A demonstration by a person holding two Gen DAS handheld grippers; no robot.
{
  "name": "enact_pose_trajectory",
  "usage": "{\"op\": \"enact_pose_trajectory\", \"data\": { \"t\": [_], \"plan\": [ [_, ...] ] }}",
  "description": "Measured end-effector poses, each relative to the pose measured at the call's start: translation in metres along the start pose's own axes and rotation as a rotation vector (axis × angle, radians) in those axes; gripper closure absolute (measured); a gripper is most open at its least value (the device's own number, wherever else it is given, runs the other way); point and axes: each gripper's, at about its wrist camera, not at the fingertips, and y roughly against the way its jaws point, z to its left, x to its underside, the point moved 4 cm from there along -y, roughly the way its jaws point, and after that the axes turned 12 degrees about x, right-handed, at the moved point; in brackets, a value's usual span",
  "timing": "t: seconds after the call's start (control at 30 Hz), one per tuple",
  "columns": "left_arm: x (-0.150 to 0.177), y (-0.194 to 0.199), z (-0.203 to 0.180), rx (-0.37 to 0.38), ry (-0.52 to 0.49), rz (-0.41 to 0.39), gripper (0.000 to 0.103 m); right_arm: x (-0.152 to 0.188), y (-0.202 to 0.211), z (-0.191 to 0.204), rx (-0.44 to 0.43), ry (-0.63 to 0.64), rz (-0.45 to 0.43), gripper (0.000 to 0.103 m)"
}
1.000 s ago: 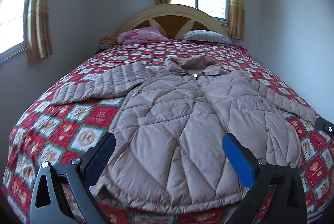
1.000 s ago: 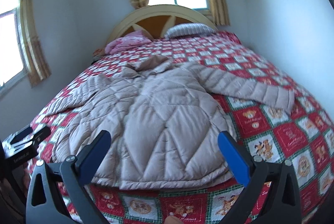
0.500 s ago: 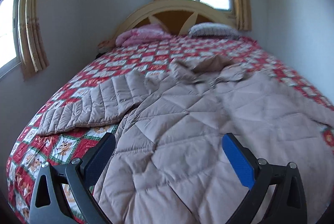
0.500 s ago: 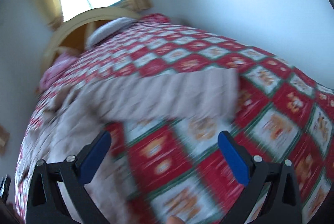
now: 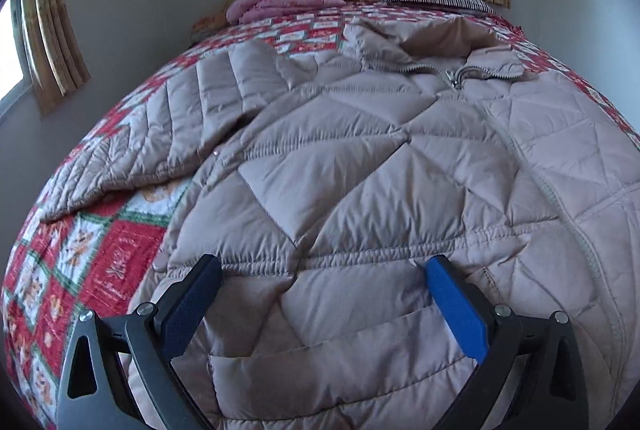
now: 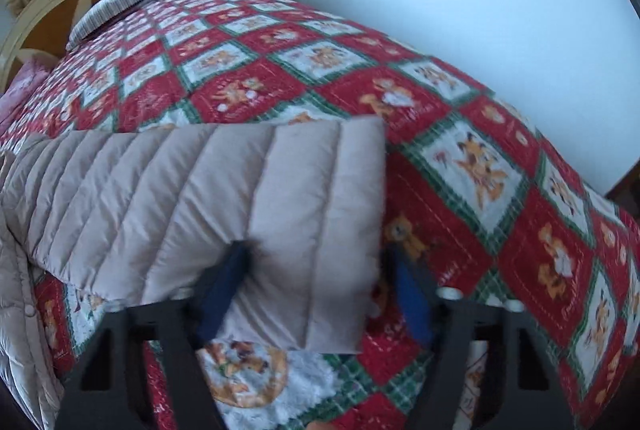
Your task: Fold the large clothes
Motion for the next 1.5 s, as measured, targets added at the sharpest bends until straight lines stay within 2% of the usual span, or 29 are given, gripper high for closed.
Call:
{"op": "enact_pose_trajectory", "data": {
  "t": [0.03,0.1,0.17,0.27,0.37,0.5,0.6,0.7,0.8,0.9,1.0,1.13,1.2,1.3,1.5],
  "plan": [
    [0.001,-0.001,0.0,0.002,0.0,0.002,0.001,-0.001,0.002,0.0,-0.011,0.005,-0.006,0.057],
    [0.001,-0.004,-0.001,0.005,-0.001,0.015,0.001,-0.005,0.004,0.0,-0.028,0.01,-0.009,0.076],
    [0.003,-0.008,0.001,0.028,0.011,0.037,0.001,-0.014,0.005,0.006,-0.035,0.014,-0.012,0.087],
    [0.003,-0.009,0.007,0.071,0.05,0.038,0.001,-0.037,0.025,0.01,-0.01,0.029,-0.079,0.09],
    [0.003,-0.009,0.008,0.092,0.067,0.031,0.001,-0.065,0.065,0.02,0.007,0.055,-0.178,0.091],
    [0.003,-0.007,0.011,0.111,0.084,0.02,0.001,-0.099,0.137,0.055,0.024,0.136,-0.338,0.091],
    [0.004,-0.006,0.013,0.125,0.095,0.013,0.001,-0.109,0.19,0.092,0.023,0.218,-0.465,0.091],
    [0.005,-0.004,0.015,0.139,0.107,0.004,0.001,-0.106,0.235,0.134,0.004,0.31,-0.578,0.091],
    [0.005,-0.003,0.018,0.153,0.121,-0.006,0.001,-0.085,0.282,0.186,-0.027,0.437,-0.701,0.091],
    [0.005,-0.001,0.02,0.163,0.138,-0.018,0.001,-0.054,0.315,0.243,-0.073,0.579,-0.802,0.092],
    [0.005,0.001,0.023,0.165,0.151,-0.029,0.001,-0.015,0.327,0.302,-0.127,0.724,-0.866,0.092],
    [0.005,0.006,0.028,0.158,0.177,-0.051,0.001,0.052,0.314,0.385,-0.22,0.898,-0.865,0.092],
    [0.007,0.01,0.033,0.14,0.196,-0.066,0.001,0.074,0.305,0.412,-0.256,0.946,-0.839,0.092],
    [0.009,0.018,0.041,0.122,0.225,-0.089,0.001,0.116,0.274,0.464,-0.301,1.019,-0.767,0.092],
    [0.014,0.032,0.051,0.1,0.249,-0.092,0.001,0.156,0.219,0.506,-0.369,1.071,-0.56,0.092]
  ]
}}
